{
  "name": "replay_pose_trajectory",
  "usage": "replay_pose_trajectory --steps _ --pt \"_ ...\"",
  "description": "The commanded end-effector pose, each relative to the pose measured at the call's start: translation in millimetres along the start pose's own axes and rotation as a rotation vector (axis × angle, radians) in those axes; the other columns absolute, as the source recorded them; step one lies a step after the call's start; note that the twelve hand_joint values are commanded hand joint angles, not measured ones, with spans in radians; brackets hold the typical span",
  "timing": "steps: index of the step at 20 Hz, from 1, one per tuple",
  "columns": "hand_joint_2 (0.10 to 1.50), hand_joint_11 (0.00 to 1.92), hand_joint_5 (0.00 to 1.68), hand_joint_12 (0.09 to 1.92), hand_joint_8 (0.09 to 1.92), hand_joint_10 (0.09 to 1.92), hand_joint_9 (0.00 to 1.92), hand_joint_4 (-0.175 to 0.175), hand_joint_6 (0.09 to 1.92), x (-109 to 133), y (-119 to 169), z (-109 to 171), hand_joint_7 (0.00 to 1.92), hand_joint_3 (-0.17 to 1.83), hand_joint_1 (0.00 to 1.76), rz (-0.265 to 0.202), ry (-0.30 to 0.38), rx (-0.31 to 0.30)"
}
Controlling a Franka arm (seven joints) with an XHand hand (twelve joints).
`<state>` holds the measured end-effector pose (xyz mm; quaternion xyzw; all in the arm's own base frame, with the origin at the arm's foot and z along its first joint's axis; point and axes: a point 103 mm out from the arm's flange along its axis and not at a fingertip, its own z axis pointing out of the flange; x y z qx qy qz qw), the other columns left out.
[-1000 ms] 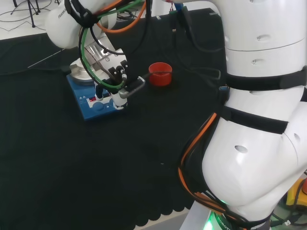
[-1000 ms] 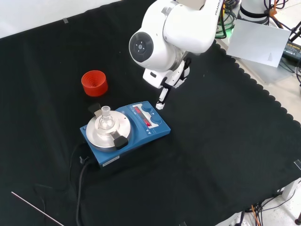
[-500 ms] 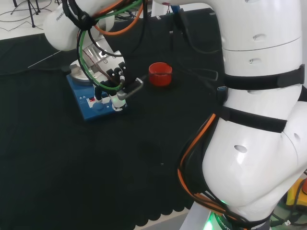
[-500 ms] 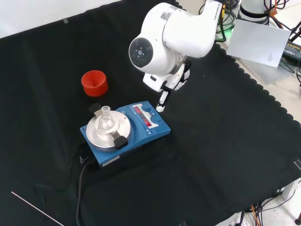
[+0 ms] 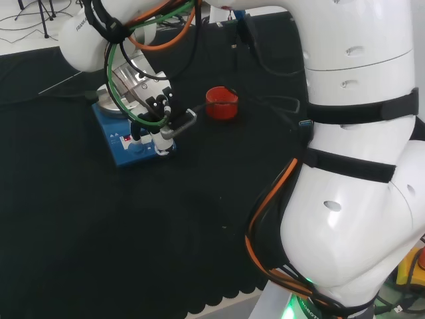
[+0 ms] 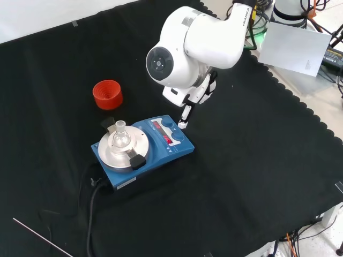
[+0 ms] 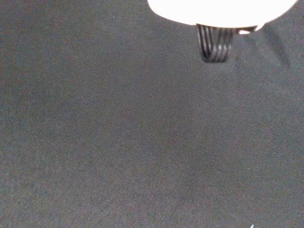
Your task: Turn on the heater.
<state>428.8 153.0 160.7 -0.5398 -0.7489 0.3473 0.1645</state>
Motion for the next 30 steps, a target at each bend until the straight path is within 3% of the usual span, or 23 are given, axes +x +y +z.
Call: replay_pose_trajectory --steps 1,30 --pt "0.58 1.77 0.32 1.58 1.91 1.55 1.86 -0.042 0.09 1 3 1 1.74 1.28 1.55 -0.003 0.002 0.008" --pt "0.58 1.76 0.33 1.55 1.91 1.56 1.86 -0.044 0.09 4 24 3 1.74 1.29 1.55 -0.009 -0.009 0.022"
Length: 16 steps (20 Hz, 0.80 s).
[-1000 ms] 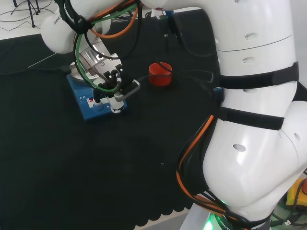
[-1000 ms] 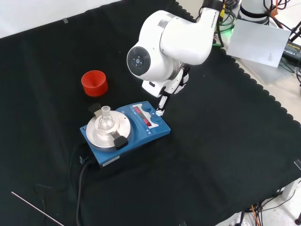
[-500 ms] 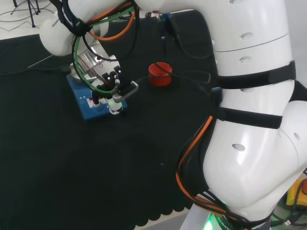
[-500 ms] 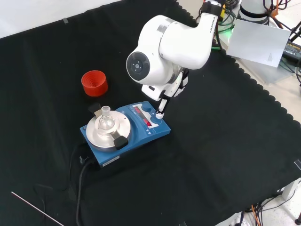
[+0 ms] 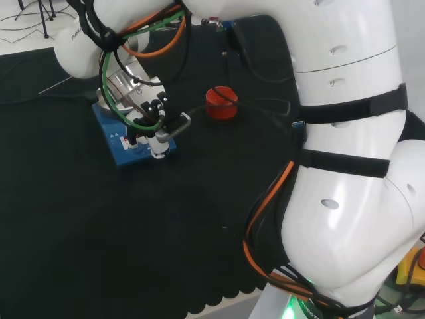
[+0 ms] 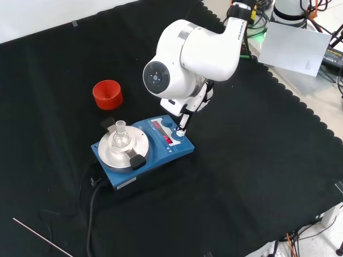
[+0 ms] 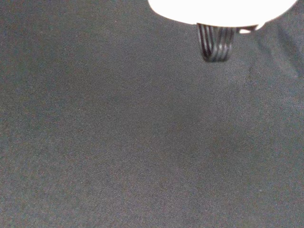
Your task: Turn on the heater.
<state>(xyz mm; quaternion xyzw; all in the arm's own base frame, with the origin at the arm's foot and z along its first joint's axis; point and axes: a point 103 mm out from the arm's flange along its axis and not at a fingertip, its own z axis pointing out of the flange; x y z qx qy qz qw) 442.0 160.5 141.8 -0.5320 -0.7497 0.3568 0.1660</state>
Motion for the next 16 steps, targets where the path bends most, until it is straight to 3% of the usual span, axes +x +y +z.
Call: replay_pose_trajectory --steps 1,9,16 --pt "0.58 1.76 0.33 1.55 1.91 1.56 1.86 -0.044 0.09 -1 1 0 1.74 1.29 1.55 0.002 0.006 0.005" --pt "0.57 1.76 0.33 1.55 1.91 1.56 1.86 -0.044 0.09 -5 2 1 1.74 1.29 1.55 0.003 0.012 0.011" --pt "0.57 1.76 0.34 1.55 1.91 1.56 1.86 -0.043 0.09 -23 -18 -20 1.74 1.29 1.55 0.013 0.027 -0.037"
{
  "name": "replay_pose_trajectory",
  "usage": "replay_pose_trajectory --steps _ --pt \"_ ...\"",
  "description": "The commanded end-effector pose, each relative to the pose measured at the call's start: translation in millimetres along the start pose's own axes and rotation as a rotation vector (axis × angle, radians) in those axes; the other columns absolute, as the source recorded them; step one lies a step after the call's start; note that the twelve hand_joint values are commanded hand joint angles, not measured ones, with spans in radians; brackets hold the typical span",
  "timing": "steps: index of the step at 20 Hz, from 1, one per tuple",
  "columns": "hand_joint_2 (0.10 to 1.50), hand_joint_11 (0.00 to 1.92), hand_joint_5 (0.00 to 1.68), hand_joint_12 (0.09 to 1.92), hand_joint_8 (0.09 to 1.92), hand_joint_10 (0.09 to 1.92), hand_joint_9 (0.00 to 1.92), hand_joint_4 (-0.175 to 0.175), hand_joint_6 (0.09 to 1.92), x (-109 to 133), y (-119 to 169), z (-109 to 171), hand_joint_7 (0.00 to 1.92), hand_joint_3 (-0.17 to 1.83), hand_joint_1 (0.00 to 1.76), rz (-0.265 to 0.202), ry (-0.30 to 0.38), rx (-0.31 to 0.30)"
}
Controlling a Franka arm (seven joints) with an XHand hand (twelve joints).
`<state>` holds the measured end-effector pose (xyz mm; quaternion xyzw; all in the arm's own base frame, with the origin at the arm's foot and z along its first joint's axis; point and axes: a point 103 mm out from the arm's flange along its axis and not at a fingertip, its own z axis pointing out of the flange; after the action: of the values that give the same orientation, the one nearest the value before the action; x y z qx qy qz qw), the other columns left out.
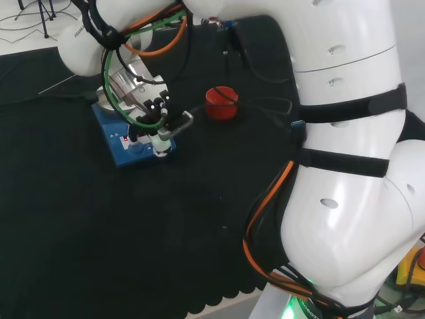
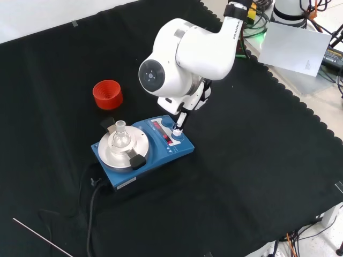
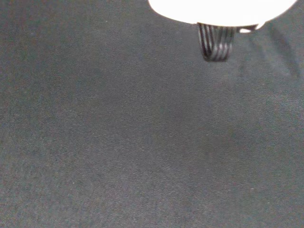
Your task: Turn on the heater.
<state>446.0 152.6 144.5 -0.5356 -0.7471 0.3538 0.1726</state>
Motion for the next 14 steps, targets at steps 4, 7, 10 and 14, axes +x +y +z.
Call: replay_pose_trajectory --steps 4,7,10,14 --pt "0.57 1.76 0.34 1.55 1.91 1.56 1.86 -0.043 0.09 -18 -33 -32 1.74 1.29 1.55 0.028 0.011 -0.069" --pt "0.57 1.76 0.34 1.55 1.91 1.56 1.86 -0.043 0.09 -22 -43 -38 1.74 1.29 1.55 0.039 0.014 -0.086" --pt "0.57 1.76 0.34 1.55 1.91 1.56 1.86 -0.043 0.09 -25 -51 -42 1.74 1.29 1.55 0.035 0.017 -0.1" --pt "0.57 1.76 0.34 1.55 1.91 1.56 1.86 -0.043 0.09 -21 -56 -45 1.74 1.29 1.55 0.045 0.006 -0.107"
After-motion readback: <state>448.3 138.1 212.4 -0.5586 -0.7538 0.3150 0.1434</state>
